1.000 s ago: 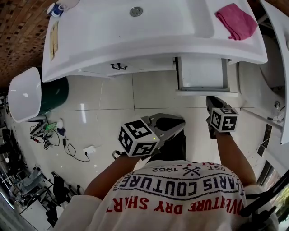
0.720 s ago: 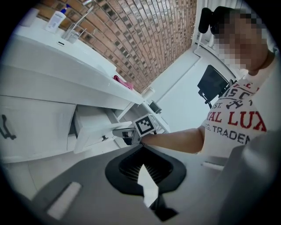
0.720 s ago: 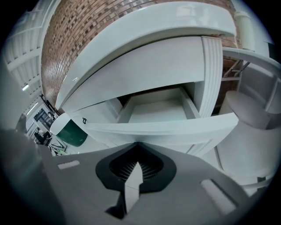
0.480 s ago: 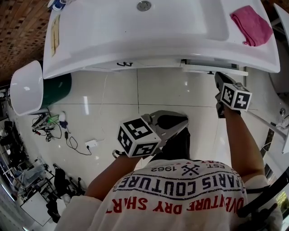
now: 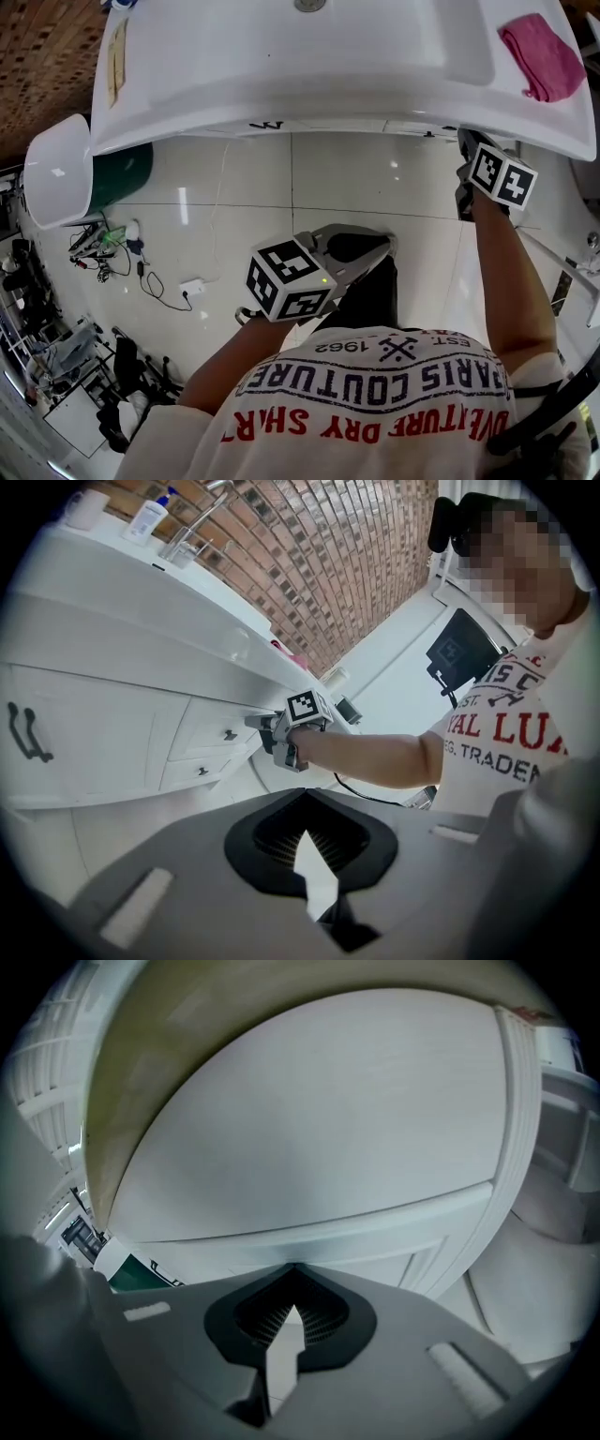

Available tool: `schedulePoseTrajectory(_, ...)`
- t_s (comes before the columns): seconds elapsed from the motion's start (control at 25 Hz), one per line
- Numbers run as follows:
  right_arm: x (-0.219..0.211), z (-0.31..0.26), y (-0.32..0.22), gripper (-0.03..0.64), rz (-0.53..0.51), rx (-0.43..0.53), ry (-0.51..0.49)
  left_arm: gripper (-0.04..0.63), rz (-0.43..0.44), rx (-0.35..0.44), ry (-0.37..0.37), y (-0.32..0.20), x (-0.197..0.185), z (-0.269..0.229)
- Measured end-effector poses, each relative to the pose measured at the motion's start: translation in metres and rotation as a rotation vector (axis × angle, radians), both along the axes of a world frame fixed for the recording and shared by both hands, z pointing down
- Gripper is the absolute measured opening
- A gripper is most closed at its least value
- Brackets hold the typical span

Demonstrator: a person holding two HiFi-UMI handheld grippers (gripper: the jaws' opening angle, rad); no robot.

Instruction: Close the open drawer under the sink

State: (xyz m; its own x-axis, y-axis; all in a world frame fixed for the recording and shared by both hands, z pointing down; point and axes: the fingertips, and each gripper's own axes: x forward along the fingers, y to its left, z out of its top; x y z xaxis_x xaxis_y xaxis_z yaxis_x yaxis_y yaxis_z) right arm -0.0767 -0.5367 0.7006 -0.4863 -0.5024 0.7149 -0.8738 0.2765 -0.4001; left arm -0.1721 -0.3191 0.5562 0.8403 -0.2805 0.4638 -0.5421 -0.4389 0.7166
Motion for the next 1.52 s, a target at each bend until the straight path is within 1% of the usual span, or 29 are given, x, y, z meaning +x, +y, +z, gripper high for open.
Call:
schedulePoseTrajectory(0.12, -0.001, 0.002, 0.002, 0.009, 0.006, -0.002, -0.007, -0.006, 0.001, -0.008, -0.002, 0.001, 0.001, 0.003)
schedulePoseTrajectory(0.32, 0.000, 0.003, 0.003, 0.008, -0.034, 0.022, -0.020, -0.006, 0.007, 0.003, -0.003, -0.001, 0.009, 0.005)
schedulePoseTrajectory(0.44, 0.001, 0.001, 0.029, 0.008, -0.084, -0.026, -0.041, -0.006, 0.013, 0.010, 0.001, 0.003, 0.012, 0.001)
schedulePoseTrajectory(0.52, -0.010, -0.009, 0.057, 0.008, -0.164, -0.075, -0.112, -0.006, 0.017, 0.020, 0.004, 0.004, 0.014, -0.002)
schedulePoseTrajectory(0.68, -0.042, -0.061, 0.128, 0.008, -0.395, -0.117, -0.279, -0.006, 0.017, 0.037, 0.007, 0.007, 0.020, -0.005)
schedulePoseTrajectory(0.76, -0.048, -0.096, 0.155, 0.008, -0.466, -0.100, -0.333, -0.006, 0.010, 0.050, 0.009, 0.009, 0.023, -0.010)
schedulePoseTrajectory(0.88, -0.047, -0.144, 0.179, 0.008, -0.520, -0.030, -0.354, -0.006, -0.003, 0.083, 0.013, 0.012, 0.028, -0.024)
schedulePoseTrajectory(0.96, -0.043, -0.167, 0.193, 0.008, -0.536, 0.013, -0.352, -0.006, -0.006, 0.106, 0.014, 0.019, 0.033, -0.035)
schedulePoseTrajectory(1.08, -0.033, -0.189, 0.219, 0.008, -0.530, 0.042, -0.359, -0.006, -0.005, 0.138, 0.016, 0.040, 0.040, -0.050)
schedulePoseTrajectory(1.24, -0.021, -0.206, 0.266, 0.008, -0.536, 0.075, -0.362, -0.006, -0.009, 0.195, 0.011, 0.079, 0.051, -0.072)
schedulePoseTrajectory(1.4, -0.006, -0.221, 0.331, 0.008, -0.564, 0.100, -0.373, -0.006, -0.022, 0.243, 0.001, 0.139, 0.069, -0.089)
schedulePoseTrajectory(1.52, 0.012, -0.238, 0.380, 0.008, -0.581, 0.168, -0.353, -0.006, -0.023, 0.311, 0.009, 0.186, 0.087, -0.103)
